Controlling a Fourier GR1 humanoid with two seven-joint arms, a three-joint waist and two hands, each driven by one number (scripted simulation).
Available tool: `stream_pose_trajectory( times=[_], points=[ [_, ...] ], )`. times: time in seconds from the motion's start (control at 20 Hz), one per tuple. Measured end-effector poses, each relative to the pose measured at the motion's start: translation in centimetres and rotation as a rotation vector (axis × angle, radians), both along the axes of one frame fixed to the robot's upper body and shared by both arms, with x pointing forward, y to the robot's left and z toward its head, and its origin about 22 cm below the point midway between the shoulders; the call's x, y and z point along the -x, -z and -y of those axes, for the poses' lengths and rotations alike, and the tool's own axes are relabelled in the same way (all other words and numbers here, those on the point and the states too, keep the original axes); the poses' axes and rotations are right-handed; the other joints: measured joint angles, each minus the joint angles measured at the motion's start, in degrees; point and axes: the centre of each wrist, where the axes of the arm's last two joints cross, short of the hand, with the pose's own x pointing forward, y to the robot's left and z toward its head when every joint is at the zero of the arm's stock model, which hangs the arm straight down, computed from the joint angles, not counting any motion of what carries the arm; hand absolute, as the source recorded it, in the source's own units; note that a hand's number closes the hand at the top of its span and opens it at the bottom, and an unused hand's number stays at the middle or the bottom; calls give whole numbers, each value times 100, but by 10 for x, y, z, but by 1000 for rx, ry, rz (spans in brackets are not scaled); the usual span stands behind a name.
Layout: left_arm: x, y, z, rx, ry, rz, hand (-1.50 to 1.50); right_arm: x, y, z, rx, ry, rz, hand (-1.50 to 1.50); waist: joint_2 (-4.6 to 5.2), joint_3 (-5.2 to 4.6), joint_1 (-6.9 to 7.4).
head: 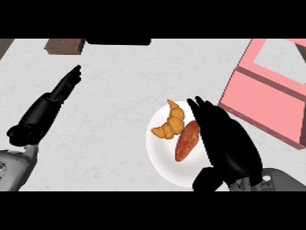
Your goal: Pick the sweet potato from the plate and place it in the cardboard box
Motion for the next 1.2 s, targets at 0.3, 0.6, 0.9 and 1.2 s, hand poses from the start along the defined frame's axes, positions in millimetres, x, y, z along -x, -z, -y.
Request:
stream_pose_trajectory(
  times=[0.3,0.6,0.9,1.2],
  points=[
    [0,-1,-3,-1,-8,5,0,-16,17,-27,17,12,-59,-150,-5,10,-54],
    [1,1,-3,-2,-17,2,0,-22,28,-41,69,33,-48,-150,-15,15,-104],
    [1,6,-6,-3,-25,2,0,-32,42,-45,108,58,-61,-150,-9,18,-123],
    [1,5,-3,1,-22,0,0,-45,54,-48,149,82,-83,-150,-9,20,-120]
  ],
)
